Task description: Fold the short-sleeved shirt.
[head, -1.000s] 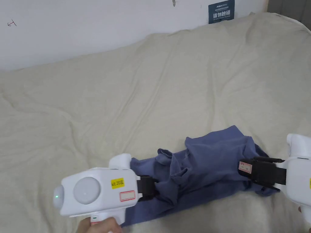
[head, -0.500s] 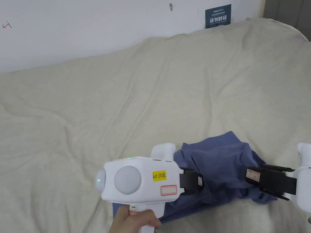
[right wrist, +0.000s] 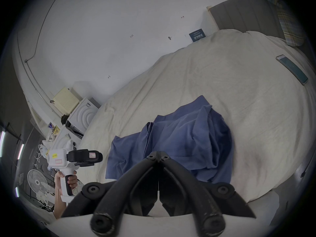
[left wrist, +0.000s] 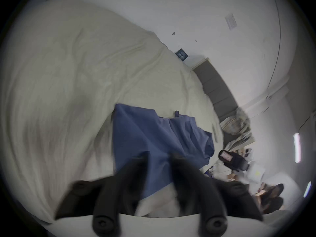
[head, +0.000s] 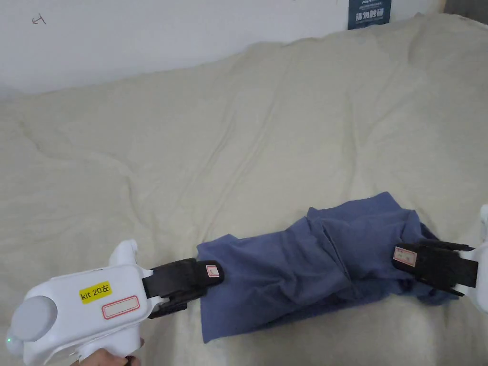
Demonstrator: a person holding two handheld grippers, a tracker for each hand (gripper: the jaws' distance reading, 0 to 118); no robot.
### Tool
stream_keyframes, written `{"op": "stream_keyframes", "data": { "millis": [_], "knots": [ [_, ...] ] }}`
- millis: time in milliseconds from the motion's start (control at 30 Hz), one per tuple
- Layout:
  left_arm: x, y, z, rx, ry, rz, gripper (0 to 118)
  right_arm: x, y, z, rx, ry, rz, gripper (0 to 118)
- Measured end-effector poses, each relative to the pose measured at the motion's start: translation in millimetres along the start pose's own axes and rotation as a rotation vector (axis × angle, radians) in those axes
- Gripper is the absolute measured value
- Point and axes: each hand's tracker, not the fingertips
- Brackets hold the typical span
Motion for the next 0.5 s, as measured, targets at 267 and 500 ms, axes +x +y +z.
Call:
{"op": "stream_keyframes", "data": {
  "millis": [267,500],
  "knots": [
    [-28.0,3.4,-23.7,-0.018,-0.061,0.117,118,-8.5,-1.6,-4.4,-0.027,0.021,0.018,0],
    [-19.2,8.9,-70.9,-0.103,-0.117,0.158,107,-5.1,-2.1,-8.8,-0.042,0.011,0.017,0]
  ]
}}
